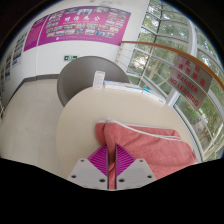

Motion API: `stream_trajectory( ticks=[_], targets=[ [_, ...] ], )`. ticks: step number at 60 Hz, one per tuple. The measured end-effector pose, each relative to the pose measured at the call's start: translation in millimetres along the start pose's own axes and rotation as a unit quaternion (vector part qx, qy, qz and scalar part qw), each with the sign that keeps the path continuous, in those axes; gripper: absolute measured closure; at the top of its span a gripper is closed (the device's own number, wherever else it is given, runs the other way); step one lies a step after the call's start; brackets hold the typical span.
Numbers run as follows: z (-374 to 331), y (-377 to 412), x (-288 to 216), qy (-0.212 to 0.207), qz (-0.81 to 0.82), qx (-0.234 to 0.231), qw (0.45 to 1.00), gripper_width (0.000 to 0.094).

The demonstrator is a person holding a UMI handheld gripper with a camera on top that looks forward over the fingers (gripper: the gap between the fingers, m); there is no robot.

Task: Fold towel

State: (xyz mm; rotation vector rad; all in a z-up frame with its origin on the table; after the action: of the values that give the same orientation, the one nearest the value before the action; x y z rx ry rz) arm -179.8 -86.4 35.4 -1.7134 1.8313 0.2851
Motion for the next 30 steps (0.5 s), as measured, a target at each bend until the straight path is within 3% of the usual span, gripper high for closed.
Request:
stream_trajectory(
  ticks=[6,19,24,30],
  targets=[
    [-4,7,-3,0.004,0.003,-0.037,0.999,0.0894],
    [-97,14,-67,-0.049,0.08,-0.216,0.972,0.0896],
    [-117,-14,-92,-0.074,0.106,-0.238,0.963,0.0896],
    [-95,-68,-96,-0.071,0.119,-0.216,0.967,0.0892]
  ],
)
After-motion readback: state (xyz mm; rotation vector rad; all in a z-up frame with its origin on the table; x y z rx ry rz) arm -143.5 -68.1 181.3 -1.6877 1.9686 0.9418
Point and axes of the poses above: the point between the fingertips, and its own axes, seen from behind it with the camera up: y to the left, x down, z forward, the way the camera looks, the point moved 7 cm from there along -z, backward, against the way the camera looks, and after that the axes turned 13 degrees about y, right-handed, at the moved point
